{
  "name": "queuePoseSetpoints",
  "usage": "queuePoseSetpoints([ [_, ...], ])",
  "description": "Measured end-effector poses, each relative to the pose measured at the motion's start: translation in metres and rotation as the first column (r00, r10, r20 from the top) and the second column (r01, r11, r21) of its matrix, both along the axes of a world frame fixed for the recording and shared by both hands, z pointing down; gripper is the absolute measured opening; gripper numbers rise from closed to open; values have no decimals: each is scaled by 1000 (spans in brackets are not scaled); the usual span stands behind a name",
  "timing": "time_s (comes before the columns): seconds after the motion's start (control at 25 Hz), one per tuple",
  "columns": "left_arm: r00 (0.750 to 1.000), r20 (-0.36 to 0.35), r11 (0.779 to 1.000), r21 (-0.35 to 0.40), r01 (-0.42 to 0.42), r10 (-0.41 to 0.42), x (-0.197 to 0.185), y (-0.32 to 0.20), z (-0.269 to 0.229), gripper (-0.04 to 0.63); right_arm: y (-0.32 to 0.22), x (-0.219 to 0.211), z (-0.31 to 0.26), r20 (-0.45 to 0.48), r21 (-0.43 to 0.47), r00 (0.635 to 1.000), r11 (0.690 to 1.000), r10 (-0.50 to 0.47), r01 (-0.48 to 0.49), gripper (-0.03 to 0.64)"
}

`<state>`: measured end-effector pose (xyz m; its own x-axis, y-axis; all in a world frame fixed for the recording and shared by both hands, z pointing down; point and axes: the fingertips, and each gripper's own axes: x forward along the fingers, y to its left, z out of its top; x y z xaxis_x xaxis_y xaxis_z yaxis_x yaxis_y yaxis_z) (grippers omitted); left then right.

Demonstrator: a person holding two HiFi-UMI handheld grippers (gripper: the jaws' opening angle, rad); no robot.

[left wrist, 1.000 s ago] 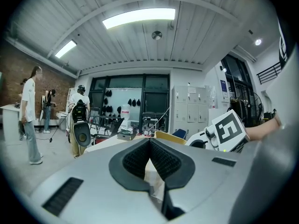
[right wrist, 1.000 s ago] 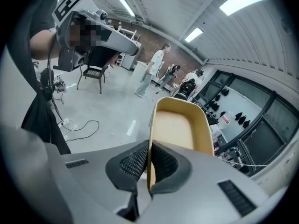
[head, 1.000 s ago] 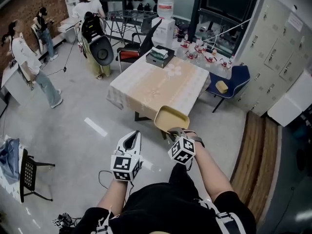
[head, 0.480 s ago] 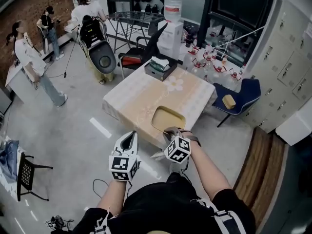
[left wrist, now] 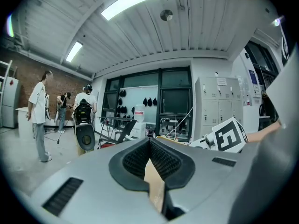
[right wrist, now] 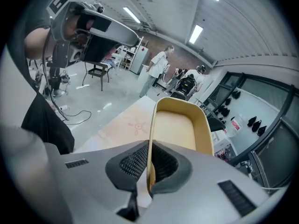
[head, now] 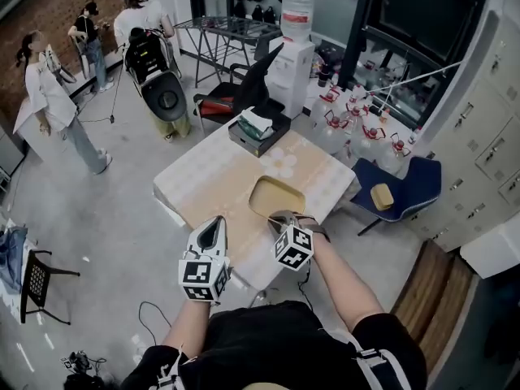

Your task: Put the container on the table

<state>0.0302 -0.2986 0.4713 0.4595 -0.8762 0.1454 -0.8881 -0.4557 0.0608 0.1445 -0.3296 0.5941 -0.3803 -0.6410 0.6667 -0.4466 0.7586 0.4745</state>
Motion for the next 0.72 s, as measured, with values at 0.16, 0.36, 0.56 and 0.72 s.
queuePoseSetpoints([
  [0.16,1000,4,1000,-6,23,-23,11,-34,1,14,-40,12,2,-3,-3,1000,1000,-22,22,25],
  [0.36,999,19,999,-1,39,-39,3,-65,-4,14,-79,4,7,-4,-8,999,999,-43,43,25],
  [0.56,998,25,998,16,65,-65,-5,-87,-8,14,-115,-5,25,-34,-8,998,998,-60,59,25],
  [0.72,995,29,995,0,96,-96,-18,-98,-3,14,-137,-18,49,-49,-43,997,997,-65,63,26],
])
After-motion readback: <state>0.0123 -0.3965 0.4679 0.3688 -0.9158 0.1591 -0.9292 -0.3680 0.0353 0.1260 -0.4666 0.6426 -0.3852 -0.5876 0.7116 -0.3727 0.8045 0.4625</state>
